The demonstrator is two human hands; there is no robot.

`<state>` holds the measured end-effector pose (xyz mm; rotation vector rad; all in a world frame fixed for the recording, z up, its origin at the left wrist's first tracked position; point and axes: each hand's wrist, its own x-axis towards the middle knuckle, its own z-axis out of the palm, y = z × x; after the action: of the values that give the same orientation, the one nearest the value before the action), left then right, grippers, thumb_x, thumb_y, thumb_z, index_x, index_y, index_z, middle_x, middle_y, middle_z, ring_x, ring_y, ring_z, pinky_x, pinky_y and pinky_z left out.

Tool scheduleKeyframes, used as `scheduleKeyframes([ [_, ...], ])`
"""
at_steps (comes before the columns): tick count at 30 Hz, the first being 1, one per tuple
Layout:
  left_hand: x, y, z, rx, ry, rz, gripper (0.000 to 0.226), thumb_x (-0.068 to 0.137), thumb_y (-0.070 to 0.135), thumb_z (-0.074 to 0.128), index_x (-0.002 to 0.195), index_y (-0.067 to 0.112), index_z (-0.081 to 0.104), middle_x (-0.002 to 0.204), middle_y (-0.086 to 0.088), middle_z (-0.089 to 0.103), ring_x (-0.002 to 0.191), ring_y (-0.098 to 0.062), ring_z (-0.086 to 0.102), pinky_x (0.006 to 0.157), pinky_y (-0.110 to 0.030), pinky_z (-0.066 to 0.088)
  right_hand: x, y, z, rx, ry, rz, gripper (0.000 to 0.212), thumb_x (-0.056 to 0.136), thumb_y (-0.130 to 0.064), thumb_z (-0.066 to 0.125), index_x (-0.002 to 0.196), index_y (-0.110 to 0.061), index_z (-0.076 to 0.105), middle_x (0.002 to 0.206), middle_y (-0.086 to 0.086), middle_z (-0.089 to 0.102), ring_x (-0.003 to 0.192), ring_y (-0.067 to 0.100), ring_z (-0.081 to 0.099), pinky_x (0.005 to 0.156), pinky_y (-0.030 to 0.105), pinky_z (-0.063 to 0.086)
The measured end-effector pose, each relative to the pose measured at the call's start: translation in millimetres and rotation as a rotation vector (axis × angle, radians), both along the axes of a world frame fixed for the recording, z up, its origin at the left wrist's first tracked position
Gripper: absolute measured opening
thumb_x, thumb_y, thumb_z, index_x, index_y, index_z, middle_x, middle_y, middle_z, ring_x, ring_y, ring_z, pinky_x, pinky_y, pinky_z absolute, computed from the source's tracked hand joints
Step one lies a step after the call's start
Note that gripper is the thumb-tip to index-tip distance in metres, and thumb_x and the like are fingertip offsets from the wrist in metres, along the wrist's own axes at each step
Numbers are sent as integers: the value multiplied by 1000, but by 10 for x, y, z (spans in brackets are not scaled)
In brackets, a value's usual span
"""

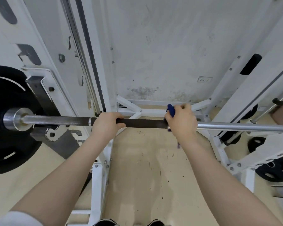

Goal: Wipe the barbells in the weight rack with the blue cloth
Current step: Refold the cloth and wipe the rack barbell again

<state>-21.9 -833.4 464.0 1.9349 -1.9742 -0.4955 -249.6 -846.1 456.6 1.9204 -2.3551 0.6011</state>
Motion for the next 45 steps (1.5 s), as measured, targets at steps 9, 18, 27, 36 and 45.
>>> scheduleKeyframes([
  [9,36,3,34,-7,-73,-71,24,88,22,55,109,21,64,93,-5,68,83,-23,57,69,-33,51,829,279,-52,36,-46,273,38,87,-38,52,119,-16,51,116,7,49,87,31,59,61,28,35],
  [18,643,85,68,-91,-346,-78,34,86,33,57,117,20,56,110,-3,60,105,-26,52,82,-37,42,1279,190,72,108,-168,84,35,83,-39,53,101,-9,56,101,7,57,84,30,61,58,30,41],
  [27,1019,136,-114,-193,-340,-142,39,84,8,58,123,12,55,120,-6,61,109,-30,52,82,-38,44,1189,179,60,128,-28,21,36,85,-39,52,110,-13,57,110,8,56,90,31,59,62,30,40],
  [36,1202,122,-126,-257,-388,-160,18,68,-5,69,83,5,64,81,-11,67,82,-31,60,58,-35,44,2401,366,-41,84,-87,300,34,90,-38,50,110,-13,58,109,7,52,83,30,60,59,30,33],
  [45,1261,77,-179,-327,-436,-168,39,36,1,88,68,14,69,58,0,63,56,-22,59,40,-25,39,1717,198,-15,32,-80,-70,28,90,-37,46,99,-16,62,110,7,57,83,32,59,61,29,39],
])
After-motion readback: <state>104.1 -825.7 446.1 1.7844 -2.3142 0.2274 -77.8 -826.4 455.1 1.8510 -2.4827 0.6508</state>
